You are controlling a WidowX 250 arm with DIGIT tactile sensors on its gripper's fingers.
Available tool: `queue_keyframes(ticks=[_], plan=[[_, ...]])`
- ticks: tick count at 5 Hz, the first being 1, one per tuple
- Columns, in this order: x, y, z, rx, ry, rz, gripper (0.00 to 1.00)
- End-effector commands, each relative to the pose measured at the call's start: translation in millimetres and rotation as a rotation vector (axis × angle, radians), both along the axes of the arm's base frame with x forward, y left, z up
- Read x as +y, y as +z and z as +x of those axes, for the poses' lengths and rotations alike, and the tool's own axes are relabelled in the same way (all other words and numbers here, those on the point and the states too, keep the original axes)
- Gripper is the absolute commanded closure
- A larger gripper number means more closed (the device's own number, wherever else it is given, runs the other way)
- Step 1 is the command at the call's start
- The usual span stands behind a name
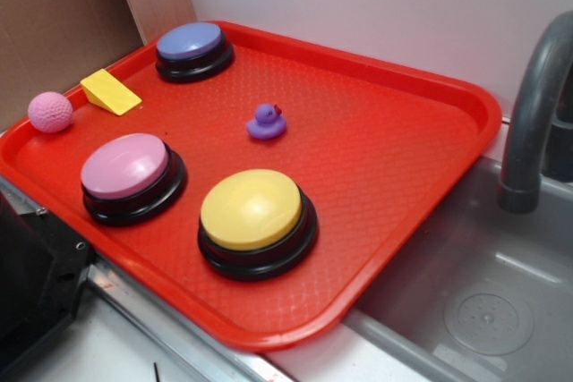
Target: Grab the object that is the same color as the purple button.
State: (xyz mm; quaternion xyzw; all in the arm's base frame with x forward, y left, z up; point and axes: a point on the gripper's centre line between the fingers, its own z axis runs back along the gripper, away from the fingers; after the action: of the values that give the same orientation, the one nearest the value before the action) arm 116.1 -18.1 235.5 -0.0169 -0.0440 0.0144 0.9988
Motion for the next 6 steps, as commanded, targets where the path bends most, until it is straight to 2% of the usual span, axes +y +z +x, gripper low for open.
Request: queue_keyframes(ticks=[1,2,3,4,5,6], plan=[[0,0,0,0.000,0.000,0.000,0.00],[-10,-47,50,0.028,0.128,-0.021,0.00],[-12,-67,102,0.009,0.256,-0.035,0.00],[-3,-104,134,0.040,0.450,-0.020,0.00],[12,-132,141,0.031,0.506,0.040,0.00],[18,-156,138,0.036,0.527,0.077,0.00]])
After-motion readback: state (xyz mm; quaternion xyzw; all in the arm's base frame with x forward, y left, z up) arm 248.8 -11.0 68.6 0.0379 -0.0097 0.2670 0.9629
